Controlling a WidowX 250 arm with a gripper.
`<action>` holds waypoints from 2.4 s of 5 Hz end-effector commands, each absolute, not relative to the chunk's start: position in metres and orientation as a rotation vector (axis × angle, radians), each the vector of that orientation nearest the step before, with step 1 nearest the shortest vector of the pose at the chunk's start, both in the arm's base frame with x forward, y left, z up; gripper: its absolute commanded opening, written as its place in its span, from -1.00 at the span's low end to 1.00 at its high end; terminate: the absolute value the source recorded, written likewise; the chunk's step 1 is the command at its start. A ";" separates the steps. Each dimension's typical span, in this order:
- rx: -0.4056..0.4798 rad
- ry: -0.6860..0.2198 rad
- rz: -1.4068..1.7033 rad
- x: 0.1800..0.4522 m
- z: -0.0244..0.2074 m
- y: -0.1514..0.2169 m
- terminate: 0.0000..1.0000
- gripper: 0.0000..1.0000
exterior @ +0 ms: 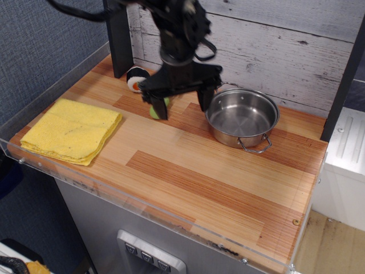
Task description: Place pot on top of yellow cloth.
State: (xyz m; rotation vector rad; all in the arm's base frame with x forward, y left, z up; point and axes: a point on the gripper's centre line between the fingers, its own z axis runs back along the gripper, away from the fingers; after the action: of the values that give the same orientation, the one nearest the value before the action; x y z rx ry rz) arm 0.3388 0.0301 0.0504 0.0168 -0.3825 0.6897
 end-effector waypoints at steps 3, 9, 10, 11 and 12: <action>0.010 -0.393 0.578 0.370 0.046 -0.005 -1.00 1.00; 0.093 -0.391 0.486 0.356 0.051 -0.003 -1.00 -1.00; 0.060 -0.456 0.433 0.351 0.089 0.004 -1.00 -1.00; 0.096 -0.500 0.436 0.339 0.124 0.018 -1.00 -1.00; 0.092 -0.495 0.477 0.321 0.142 0.040 -1.00 -1.00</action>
State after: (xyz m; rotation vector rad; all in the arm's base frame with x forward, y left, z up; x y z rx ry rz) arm 0.3185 0.0439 0.1256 0.0984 -0.4378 0.4894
